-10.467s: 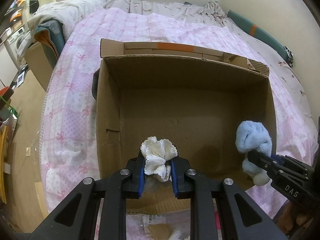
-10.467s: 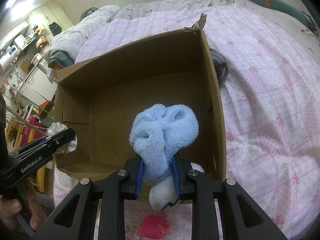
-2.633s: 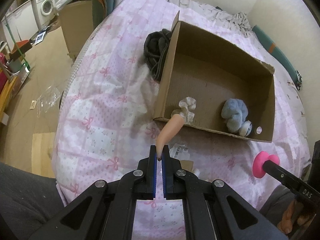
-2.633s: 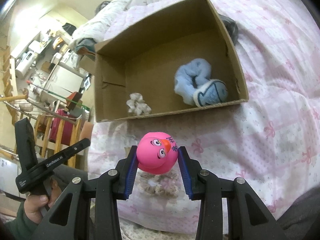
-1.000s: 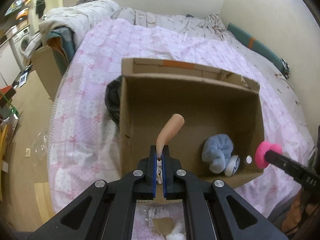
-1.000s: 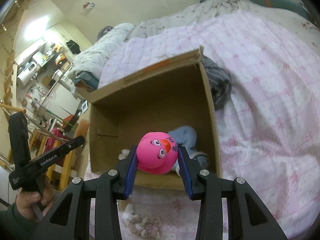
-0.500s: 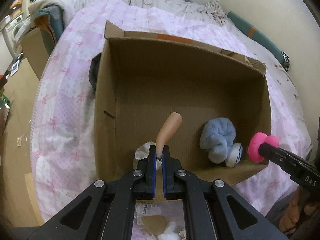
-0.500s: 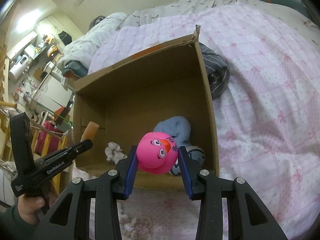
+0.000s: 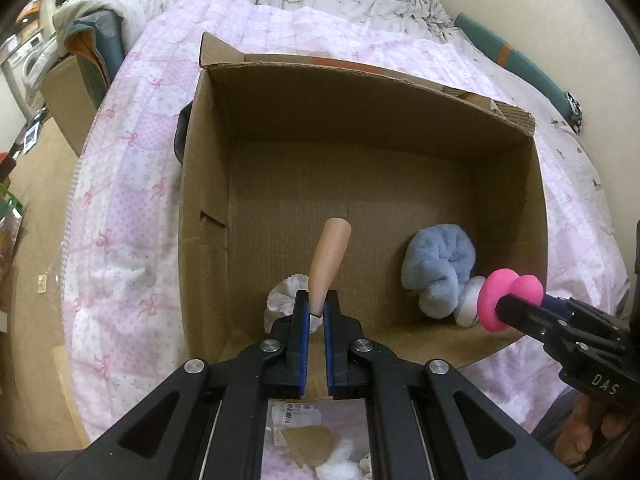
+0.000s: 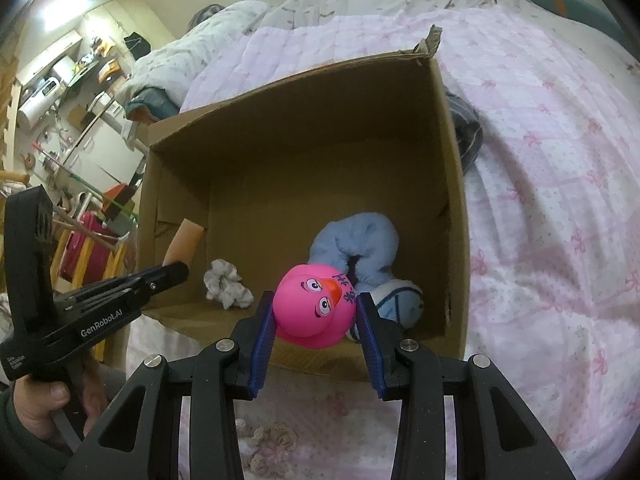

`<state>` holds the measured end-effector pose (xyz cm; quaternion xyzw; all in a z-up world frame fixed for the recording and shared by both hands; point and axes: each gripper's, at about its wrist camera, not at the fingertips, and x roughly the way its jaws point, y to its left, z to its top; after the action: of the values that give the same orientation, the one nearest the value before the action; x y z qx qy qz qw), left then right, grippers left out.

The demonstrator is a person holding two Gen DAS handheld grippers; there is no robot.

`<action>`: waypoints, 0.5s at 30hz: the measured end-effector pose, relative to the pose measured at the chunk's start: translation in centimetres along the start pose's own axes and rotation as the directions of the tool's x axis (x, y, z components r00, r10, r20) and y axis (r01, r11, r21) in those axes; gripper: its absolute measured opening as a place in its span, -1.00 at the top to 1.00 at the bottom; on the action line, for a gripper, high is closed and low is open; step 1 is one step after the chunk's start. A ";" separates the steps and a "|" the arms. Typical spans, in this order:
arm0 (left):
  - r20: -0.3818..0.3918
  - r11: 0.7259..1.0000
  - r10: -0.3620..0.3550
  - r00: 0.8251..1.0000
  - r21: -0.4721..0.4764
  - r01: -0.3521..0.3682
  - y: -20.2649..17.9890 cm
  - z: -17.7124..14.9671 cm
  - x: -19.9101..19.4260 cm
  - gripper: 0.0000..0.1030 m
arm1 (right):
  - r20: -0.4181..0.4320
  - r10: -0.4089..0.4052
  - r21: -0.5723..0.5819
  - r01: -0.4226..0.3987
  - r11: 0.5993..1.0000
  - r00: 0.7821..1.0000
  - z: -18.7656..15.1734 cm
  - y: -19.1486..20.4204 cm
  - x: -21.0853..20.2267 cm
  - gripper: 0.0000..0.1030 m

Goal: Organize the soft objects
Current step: 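Open both grippers to drop the cylinder and duck into the box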

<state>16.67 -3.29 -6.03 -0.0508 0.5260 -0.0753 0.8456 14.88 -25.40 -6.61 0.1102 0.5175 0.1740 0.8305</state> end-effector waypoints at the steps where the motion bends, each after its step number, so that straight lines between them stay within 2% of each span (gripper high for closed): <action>1: -0.002 1.000 0.002 1.000 -0.001 -0.002 0.0 0.0 0.0 0.90 | 0.000 -0.001 -0.005 0.001 1.000 1.000 0.0 0.1 0.0 0.19; 8: -0.008 1.000 0.011 1.000 -0.008 -0.011 0.2 0.1 0.1 0.76 | -0.004 -0.005 -0.011 0.005 1.000 1.000 0.1 0.1 0.0 0.19; 10: -0.020 1.000 0.010 1.000 -0.013 -0.010 0.3 0.0 0.3 0.58 | -0.006 -0.007 -0.009 0.007 1.000 1.000 0.2 0.2 0.0 0.19; 13: -0.017 0.999 -0.009 1.000 -0.031 0.008 0.4 0.0 0.2 0.16 | -0.008 -0.008 -0.006 0.008 1.000 1.000 0.2 0.4 0.1 0.19; 15: 0.005 1.000 0.013 1.000 -0.024 -0.013 0.3 0.0 -0.2 -0.23 | -0.007 -0.008 -0.007 0.008 1.000 1.000 0.2 0.4 0.1 0.19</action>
<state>16.60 -2.94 -5.88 -0.0579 0.5248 -0.0634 0.8469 15.02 -24.96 -6.49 0.1046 0.5204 0.1725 0.8297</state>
